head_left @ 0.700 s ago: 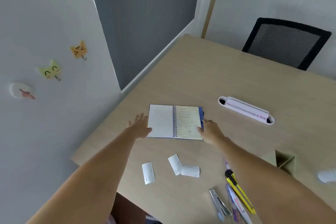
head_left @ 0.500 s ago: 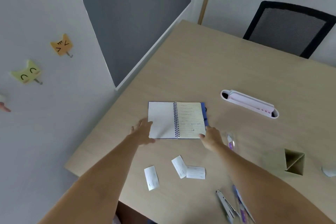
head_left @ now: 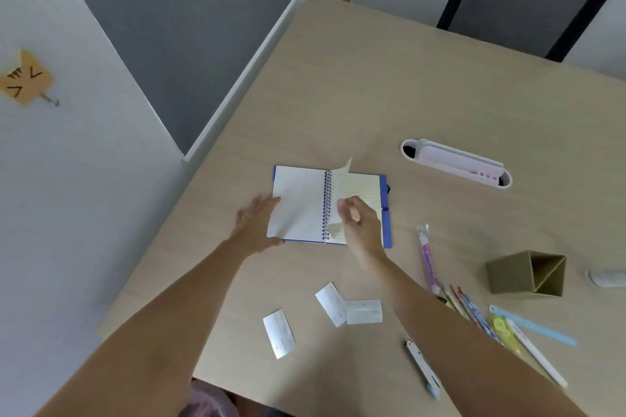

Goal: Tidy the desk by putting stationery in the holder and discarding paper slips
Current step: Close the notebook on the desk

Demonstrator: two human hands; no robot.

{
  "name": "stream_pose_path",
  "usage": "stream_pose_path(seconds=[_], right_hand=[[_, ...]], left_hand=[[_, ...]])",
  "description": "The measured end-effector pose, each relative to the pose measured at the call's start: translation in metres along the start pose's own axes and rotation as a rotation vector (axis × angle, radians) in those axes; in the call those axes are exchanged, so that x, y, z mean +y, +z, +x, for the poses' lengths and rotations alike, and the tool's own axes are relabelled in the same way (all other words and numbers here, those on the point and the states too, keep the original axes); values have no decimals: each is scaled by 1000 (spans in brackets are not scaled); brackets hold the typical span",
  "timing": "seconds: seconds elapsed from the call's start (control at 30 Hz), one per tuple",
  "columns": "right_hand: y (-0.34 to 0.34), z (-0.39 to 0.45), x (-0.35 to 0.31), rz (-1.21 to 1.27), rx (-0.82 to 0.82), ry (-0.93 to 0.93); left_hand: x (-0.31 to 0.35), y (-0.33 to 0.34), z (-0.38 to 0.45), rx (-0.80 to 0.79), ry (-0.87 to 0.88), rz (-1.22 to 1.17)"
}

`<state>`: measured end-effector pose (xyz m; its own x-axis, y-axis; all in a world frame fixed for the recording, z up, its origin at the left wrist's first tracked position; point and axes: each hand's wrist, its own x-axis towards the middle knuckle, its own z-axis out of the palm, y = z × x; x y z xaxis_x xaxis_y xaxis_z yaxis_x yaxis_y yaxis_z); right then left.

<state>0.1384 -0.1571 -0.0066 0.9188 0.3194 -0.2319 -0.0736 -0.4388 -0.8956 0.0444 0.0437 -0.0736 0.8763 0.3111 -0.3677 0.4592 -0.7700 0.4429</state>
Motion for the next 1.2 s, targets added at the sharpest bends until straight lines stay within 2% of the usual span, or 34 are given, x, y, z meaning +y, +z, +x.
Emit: stream_pose_path(seconds=[0.07, 0.1, 0.17, 0.23, 0.3, 0.37, 0.53, 0.73, 0.9, 1.0, 1.07, 1.2], right_hand=[[8, -6, -4, 45, -262, 24], [10, -5, -1, -20, -308, 4], [3, 1, 14, -204, -225, -73], [-12, 11, 41, -513, -127, -134], [-29, 15, 66, -829, -160, -69], [-43, 14, 80, -927, -189, -40], [-58, 34, 79, -923, -173, -8], [-65, 69, 73, -957, -145, 76], [-66, 87, 80, -921, -123, 138], [-75, 90, 77, -935, -206, 113], [-92, 86, 69, -839, -229, 57], [-151, 47, 52, -634, -108, -106]], left_hand=[[0, -3, 2, 50, 2, -100], [1, -3, 2, 79, 8, -141], [6, -2, 0, 123, 38, -185], [7, 1, -1, 129, 97, -163], [4, 7, 2, 103, 165, -48], [0, 12, 9, 106, 177, 8], [19, 9, 52, 98, 190, 73], [55, -3, 102, -27, 75, 142], [70, -8, 115, -25, 9, 118], [75, -7, 106, -39, -21, 149], [82, -1, 93, -1, -20, 128], [109, 19, 57, 123, 53, 32]])
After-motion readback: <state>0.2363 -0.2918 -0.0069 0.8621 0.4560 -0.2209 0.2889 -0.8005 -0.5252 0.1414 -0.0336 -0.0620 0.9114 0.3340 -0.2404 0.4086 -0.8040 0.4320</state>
